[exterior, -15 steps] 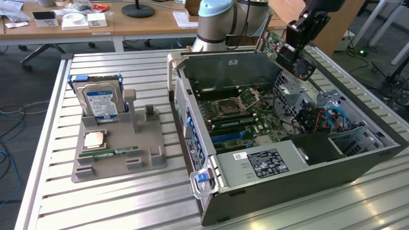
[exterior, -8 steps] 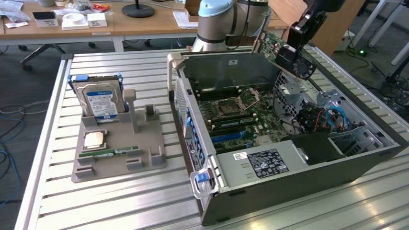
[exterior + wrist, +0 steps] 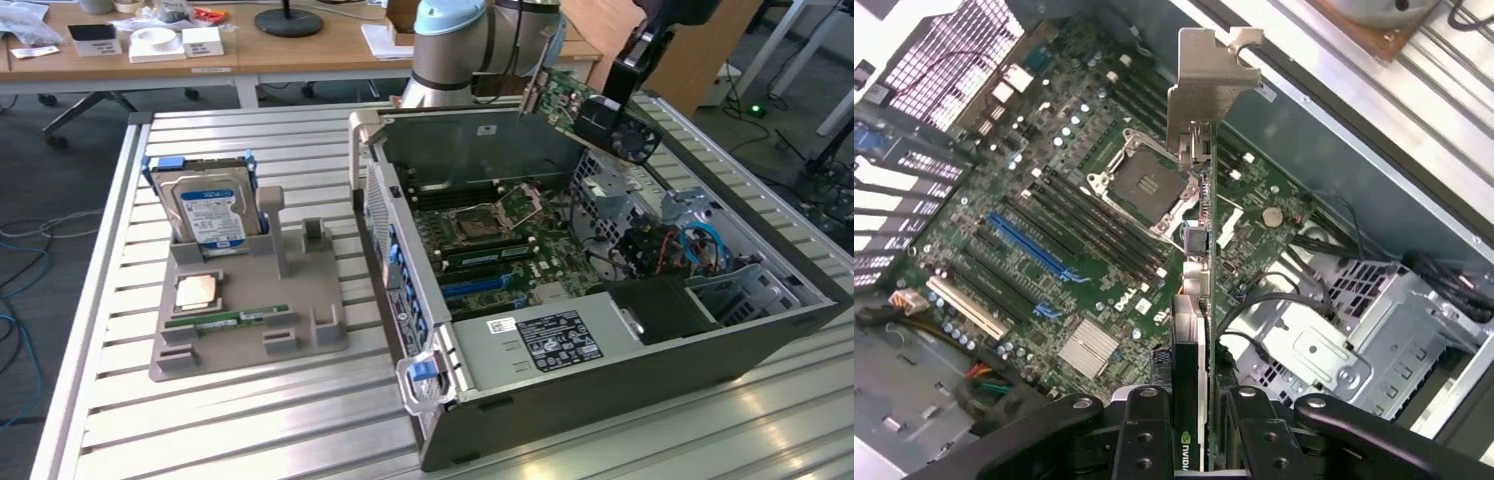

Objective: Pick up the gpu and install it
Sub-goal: 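Insert the gpu into the slot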

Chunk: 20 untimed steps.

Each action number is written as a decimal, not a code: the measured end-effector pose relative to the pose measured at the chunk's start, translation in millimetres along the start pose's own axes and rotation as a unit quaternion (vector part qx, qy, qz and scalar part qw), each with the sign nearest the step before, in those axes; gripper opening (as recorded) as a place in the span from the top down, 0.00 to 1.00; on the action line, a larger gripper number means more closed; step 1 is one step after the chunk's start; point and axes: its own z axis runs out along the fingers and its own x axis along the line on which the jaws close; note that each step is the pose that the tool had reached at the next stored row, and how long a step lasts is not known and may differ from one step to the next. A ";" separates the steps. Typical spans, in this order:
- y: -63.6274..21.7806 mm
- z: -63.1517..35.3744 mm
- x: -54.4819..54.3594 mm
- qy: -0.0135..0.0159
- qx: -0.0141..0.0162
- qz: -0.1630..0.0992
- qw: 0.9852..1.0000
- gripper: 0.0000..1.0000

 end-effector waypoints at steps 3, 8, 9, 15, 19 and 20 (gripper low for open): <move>0.0 0.0 0.0 0.000 0.000 -0.001 1.000 0.74; 0.0 0.0 0.0 0.000 0.000 -0.001 1.000 0.74; 0.0 0.0 0.0 0.000 0.000 -0.001 1.000 0.74; 0.0 0.0 0.0 0.001 0.000 -0.013 1.000 0.74; 0.0 0.0 0.0 0.003 -0.001 -0.040 0.999 0.74; 0.0 0.0 0.0 0.004 -0.001 -0.048 0.999 0.74</move>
